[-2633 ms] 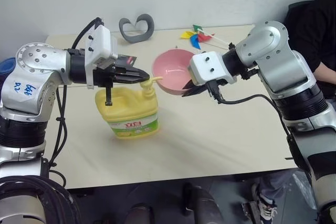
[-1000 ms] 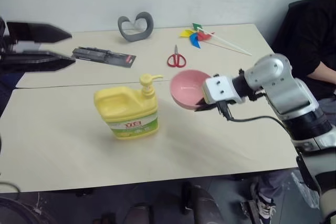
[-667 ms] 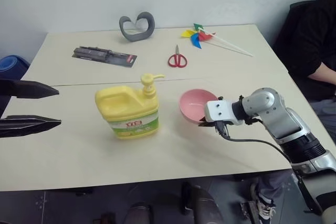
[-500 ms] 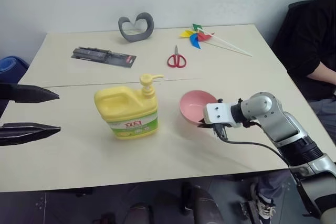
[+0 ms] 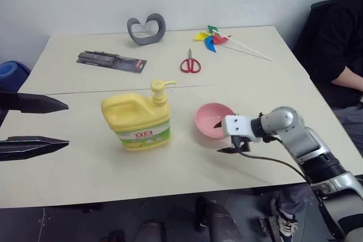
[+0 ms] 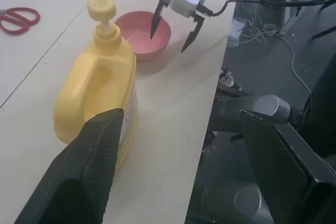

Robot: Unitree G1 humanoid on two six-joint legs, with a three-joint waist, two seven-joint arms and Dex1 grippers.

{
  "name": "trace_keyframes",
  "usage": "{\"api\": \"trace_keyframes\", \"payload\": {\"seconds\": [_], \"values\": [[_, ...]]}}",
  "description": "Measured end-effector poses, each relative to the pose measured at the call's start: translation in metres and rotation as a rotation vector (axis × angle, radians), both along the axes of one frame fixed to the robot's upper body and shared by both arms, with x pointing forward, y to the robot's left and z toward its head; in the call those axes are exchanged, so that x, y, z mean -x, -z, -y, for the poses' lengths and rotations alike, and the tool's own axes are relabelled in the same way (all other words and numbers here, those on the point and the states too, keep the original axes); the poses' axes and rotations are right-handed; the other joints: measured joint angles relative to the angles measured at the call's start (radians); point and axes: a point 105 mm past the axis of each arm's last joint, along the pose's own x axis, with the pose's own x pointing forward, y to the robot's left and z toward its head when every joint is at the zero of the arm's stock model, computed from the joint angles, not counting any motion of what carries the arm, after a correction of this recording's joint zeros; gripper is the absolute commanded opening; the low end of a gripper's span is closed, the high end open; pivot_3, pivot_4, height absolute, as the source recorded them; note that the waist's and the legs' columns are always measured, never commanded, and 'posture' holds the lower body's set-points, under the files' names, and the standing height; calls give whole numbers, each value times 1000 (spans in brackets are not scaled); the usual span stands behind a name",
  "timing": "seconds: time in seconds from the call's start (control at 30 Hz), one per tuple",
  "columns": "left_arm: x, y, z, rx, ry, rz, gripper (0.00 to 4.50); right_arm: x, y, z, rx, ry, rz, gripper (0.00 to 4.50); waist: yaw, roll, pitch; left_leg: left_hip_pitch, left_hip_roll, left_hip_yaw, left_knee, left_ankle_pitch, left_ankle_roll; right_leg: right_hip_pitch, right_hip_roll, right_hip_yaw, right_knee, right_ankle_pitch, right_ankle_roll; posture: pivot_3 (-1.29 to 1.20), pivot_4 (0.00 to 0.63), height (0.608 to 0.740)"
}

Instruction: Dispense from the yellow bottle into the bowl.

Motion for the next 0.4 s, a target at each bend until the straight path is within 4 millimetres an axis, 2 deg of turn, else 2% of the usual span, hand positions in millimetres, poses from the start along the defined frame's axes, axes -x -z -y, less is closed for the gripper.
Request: {"api": "trace_keyframes", "payload": {"seconds": [0.07,0.13,0.17,0.27,0.4], "values": [[-1,3,-2,-4,-5,-10,3725,-2,-38,15,-72,46,-7,4485,1,1,1,0,0,0,0,0,0,0,0,0,0,0,0,0,150,740],[-1,5,-4,-7,-12,-11,3725,7,-72,30,-135,57,-46,4485,4,2,1,0,0,-1,-1,0,0,0,0,-1,-1,0,-1,0,150,740],[-1,5,-6,-1,-16,-13,3725,11,-81,36,-150,61,-57,4485,5,2,1,0,1,-2,-2,0,0,0,0,-2,-1,-1,-1,0,150,740],[-3,6,-11,21,-33,-3,3725,26,-98,59,-171,94,-119,4485,3,2,1,0,1,0,-1,-1,1,0,0,-2,-2,-1,-1,0,150,740],[-3,4,-13,18,-38,24,3725,32,-108,70,-226,128,-160,4485,-3,2,2,2,1,3,-1,-2,0,0,1,2,0,0,0,0,150,740]]}}
